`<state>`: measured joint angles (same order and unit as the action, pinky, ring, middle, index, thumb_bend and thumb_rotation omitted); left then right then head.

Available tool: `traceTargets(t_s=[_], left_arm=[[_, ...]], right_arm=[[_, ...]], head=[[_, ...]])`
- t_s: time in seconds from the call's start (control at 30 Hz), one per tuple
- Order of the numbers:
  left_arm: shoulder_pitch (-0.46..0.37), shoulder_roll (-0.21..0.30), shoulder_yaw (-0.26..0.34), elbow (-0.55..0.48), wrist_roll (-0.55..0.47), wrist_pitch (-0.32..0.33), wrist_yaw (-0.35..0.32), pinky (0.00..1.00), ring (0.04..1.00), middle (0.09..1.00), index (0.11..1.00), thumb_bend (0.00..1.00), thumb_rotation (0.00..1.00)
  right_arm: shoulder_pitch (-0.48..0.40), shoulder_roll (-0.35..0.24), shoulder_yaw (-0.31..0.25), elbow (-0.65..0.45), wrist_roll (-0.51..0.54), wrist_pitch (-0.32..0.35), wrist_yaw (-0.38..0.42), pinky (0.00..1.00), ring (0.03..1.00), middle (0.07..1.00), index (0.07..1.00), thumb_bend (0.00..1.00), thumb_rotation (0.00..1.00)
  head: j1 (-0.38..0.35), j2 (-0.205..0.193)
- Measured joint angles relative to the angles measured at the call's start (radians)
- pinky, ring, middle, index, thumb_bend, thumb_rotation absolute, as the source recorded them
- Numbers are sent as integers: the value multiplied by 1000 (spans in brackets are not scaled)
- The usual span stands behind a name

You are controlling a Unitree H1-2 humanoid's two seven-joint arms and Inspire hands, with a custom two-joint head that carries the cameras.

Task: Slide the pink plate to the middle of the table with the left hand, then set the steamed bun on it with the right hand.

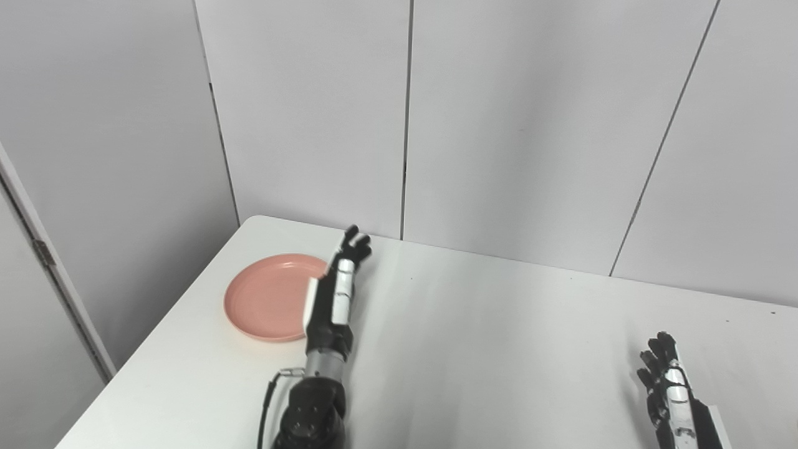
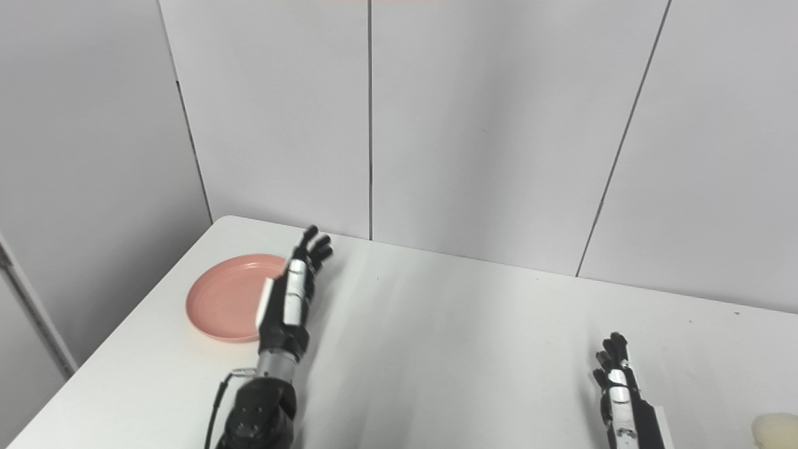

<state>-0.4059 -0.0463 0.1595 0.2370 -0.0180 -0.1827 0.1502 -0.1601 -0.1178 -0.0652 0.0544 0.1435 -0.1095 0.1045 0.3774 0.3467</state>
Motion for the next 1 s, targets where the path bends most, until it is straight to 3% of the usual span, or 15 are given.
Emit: traceTargets(t_s=[0.23, 0.47, 0.73, 1.0], left_arm=[[-22, 52, 67, -16, -60, 6, 9, 994, 868, 864, 866, 752, 1000], [-26, 88, 114, -44, -70, 38, 51, 902, 814, 810, 819, 715, 1000], [-55, 163, 174, 52, -69, 5, 94, 805, 784, 791, 799, 674, 1000], [-68, 219, 208, 130, -101, -4, 102, 919, 817, 807, 820, 634, 1000]], right_arm=[[4, 0, 2, -7, 3, 9, 1, 1000, 1000, 1000, 1000, 310, 999], [8, 3, 2, -15, 3, 19, -2, 1000, 1000, 1000, 1000, 279, 998], [13, 6, 3, -22, 7, 21, -1, 1000, 1000, 1000, 1000, 279, 998], [14, 7, 3, -23, 2, 21, -5, 1000, 1000, 1000, 1000, 301, 982]], head=[[3, 3], [3, 5], [2, 3], [6, 3]])
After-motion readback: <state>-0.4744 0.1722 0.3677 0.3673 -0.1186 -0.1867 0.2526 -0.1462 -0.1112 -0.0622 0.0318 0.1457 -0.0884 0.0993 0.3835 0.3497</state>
